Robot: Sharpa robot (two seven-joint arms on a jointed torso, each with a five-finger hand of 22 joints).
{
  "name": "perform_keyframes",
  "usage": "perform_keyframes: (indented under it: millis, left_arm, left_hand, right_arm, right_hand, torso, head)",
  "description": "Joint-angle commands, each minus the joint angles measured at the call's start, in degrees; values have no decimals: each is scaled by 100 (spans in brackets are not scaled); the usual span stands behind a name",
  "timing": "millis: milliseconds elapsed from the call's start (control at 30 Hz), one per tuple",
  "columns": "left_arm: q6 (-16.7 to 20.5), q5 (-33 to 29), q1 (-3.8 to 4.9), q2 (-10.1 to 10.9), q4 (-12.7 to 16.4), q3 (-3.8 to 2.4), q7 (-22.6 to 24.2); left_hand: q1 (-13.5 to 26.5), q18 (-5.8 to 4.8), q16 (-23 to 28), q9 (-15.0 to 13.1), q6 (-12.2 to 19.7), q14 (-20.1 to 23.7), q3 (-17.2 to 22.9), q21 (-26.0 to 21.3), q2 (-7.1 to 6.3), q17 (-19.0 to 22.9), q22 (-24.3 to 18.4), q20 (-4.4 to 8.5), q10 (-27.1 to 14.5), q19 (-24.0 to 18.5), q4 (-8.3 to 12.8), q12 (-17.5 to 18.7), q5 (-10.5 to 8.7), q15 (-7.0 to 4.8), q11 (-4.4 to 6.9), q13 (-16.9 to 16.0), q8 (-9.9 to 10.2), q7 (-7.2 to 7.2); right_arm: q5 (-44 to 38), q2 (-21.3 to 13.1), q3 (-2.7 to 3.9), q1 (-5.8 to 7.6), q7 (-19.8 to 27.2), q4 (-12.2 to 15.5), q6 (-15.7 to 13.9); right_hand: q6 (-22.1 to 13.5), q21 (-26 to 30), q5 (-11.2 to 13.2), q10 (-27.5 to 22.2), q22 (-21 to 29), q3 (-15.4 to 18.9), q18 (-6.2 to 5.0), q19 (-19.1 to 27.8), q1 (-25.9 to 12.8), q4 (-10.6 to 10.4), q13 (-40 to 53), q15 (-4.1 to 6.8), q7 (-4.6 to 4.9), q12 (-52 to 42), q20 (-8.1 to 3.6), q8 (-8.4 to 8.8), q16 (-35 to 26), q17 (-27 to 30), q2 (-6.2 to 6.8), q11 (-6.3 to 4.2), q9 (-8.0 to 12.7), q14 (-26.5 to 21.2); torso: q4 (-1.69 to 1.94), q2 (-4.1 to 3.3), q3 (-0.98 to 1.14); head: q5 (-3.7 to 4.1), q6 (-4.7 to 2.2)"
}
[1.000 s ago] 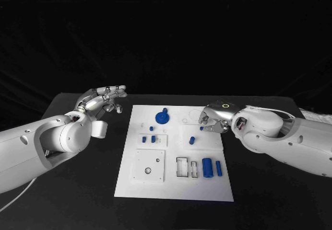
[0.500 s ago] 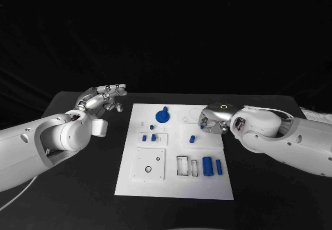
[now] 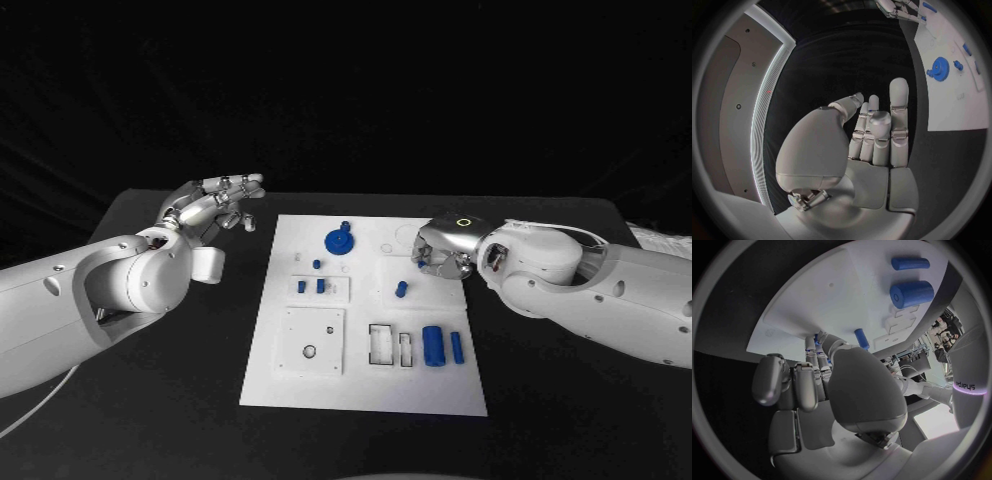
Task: Assemble the parts on the task board
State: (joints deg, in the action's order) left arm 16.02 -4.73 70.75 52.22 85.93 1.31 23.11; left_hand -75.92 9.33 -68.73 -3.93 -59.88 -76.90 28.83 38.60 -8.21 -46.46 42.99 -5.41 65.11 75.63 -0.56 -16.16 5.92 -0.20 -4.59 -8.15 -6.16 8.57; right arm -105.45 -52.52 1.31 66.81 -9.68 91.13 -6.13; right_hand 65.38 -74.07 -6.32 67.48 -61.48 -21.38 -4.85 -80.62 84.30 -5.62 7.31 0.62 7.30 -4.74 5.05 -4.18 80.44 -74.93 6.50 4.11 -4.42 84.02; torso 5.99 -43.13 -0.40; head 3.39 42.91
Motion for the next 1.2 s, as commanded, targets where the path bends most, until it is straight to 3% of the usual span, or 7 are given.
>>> perform_keyframes:
  millis: [33, 333, 967, 1200]
  left_arm:
    - [-20, 25, 2, -8, 1, -3, 27]
    - [-28, 32, 2, -6, 2, -3, -4]
    - [-20, 62, 2, -6, -1, -3, -43]
    - [-23, 62, 2, -5, -5, -3, -49]
  left_hand:
    - [4, 57, 28, 7, 22, 34, -10, -29, 41, 6, -9, 14, -35, -37, 24, -31, 22, -10, 6, -5, -10, 33]
    - [0, 58, 29, 7, 25, 36, -10, -34, 43, 11, -13, 13, -47, -38, 29, -38, 22, -9, 4, -8, -11, 35]
    - [2, 58, 29, 9, 57, 43, -16, -54, 51, 31, -25, 3, -145, -43, 41, -85, 21, 6, -17, -25, -8, 53]
    - [13, 58, 26, 10, 67, 43, -22, -60, 51, 31, -29, 0, -164, -44, 37, -96, 19, 10, -22, -29, -6, 57]
  right_arm:
    - [-5, 27, -14, -31, -3, -17, 148]
    - [-32, 49, -14, -44, -61, -30, 149]
    - [-35, 4, 4, -49, -145, 111, -451]
    - [20, -55, 33, -49, -175, 183, -545]
  right_hand:
    - [66, 5, 44, 65, -7, -92, -49, -33, -59, 16, -39, 9, -2, 40, 15, 16, 9, -223, -26, -9, -13, 362]
    - [194, -27, 259, 239, -55, -461, -41, -53, 5, 210, -85, 45, -11, 51, -21, -17, 48, -262, -162, -47, -51, 369]
    - [221, -59, 260, 280, -104, -583, -33, -72, -105, 277, -113, 46, 2, 82, -28, -12, 77, -292, -144, -40, -66, 375]
    - [222, -54, 261, 282, -93, -590, -35, -69, -127, 280, -117, 46, 1, 85, -28, -10, 70, -280, -135, -41, -67, 373]
  torso:
    - [2, 0, 1]
    - [-2, 4, -1]
    - [-1, 9, -7]
    - [-3, 12, -3]
  head:
    - [-2, 4]
    - [12, 6]
    - [22, -2]
    - [23, -8]
